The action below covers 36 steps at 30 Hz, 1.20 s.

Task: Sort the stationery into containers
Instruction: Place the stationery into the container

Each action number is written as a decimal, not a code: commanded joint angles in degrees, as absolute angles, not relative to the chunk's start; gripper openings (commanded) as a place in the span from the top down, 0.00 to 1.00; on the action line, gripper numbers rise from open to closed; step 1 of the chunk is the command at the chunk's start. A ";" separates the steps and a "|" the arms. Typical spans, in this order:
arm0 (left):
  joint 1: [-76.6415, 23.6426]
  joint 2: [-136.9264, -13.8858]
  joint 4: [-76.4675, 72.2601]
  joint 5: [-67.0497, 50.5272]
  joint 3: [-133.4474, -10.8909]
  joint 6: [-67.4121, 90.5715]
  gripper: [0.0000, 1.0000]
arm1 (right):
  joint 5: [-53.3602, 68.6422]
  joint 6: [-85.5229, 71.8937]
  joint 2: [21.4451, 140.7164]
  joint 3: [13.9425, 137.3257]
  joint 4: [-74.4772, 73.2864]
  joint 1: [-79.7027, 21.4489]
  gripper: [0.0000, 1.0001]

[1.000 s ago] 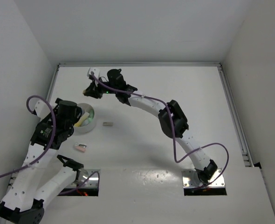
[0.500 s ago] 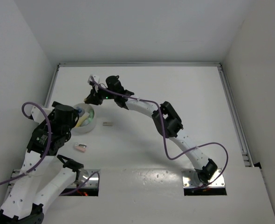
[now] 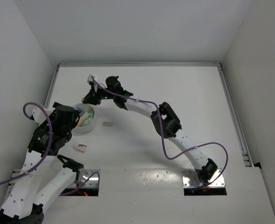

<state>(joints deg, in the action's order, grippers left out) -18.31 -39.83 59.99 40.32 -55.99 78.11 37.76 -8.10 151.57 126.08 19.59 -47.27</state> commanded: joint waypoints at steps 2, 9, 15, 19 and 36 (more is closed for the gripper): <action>-17.93 -38.85 59.24 40.26 -55.81 78.40 0.17 | 38.23 -10.28 154.41 129.63 26.19 -48.16 1.00; -17.93 -38.32 59.77 40.25 -55.81 78.40 0.17 | 37.00 -10.81 157.41 131.92 28.92 -48.16 1.00; -17.93 -38.32 60.29 40.25 -55.81 78.40 0.17 | 37.62 -10.81 157.41 131.23 28.92 -48.16 1.00; -17.93 -38.32 60.29 40.25 -55.81 78.40 0.17 | 39.72 -9.67 154.69 126.57 33.04 -48.16 1.00; -17.93 -38.32 59.77 40.25 -54.76 78.93 0.17 | 48.43 -10.72 154.60 127.96 33.13 -48.69 0.91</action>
<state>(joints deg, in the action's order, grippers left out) -18.31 -38.72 60.60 39.88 -54.89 78.50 44.16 -10.57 157.05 127.13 30.70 -48.18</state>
